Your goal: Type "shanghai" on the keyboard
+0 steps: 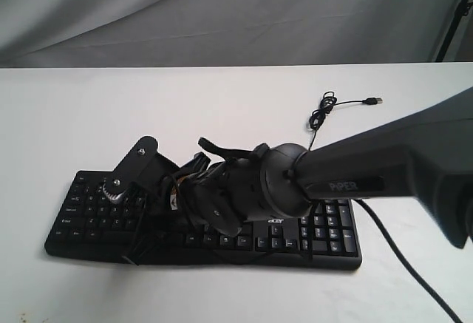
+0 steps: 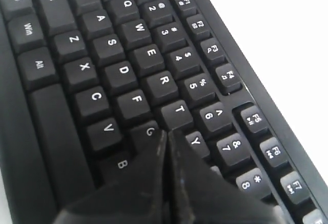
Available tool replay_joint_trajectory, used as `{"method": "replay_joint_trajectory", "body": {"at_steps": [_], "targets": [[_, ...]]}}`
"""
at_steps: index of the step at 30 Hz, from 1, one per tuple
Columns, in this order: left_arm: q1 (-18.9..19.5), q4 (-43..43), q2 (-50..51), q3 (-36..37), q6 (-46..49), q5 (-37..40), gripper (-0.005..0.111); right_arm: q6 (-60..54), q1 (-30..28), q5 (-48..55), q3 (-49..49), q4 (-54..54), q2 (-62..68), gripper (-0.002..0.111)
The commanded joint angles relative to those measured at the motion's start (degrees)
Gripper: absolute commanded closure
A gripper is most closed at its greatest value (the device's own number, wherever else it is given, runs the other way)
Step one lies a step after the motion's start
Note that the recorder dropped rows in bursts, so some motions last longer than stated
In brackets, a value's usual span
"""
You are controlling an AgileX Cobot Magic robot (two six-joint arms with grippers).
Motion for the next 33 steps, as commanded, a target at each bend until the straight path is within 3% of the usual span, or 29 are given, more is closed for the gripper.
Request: {"method": "replay_joint_trajectory", "body": {"at_steps": [1, 6, 16, 33], "targets": [[-0.2, 0.0, -0.2, 0.2, -0.2, -0.3, 0.107, -0.6, 0.1, 0.3, 0.4, -0.4, -1.7, 0.108], [-0.2, 0.0, -0.2, 0.2, -0.2, -0.3, 0.107, -1.0, 1.3, 3.1, -3.2, -1.5, -2.2, 0.108], [-0.2, 0.0, -0.2, 0.2, -0.2, -0.3, 0.107, -1.4, 5.2, 10.9, -22.0, -3.3, 8.9, 0.108], [-0.2, 0.0, -0.2, 0.2, -0.2, -0.3, 0.107, -1.9, 5.2, 4.8, -22.5, -3.3, 11.3, 0.108]]}}
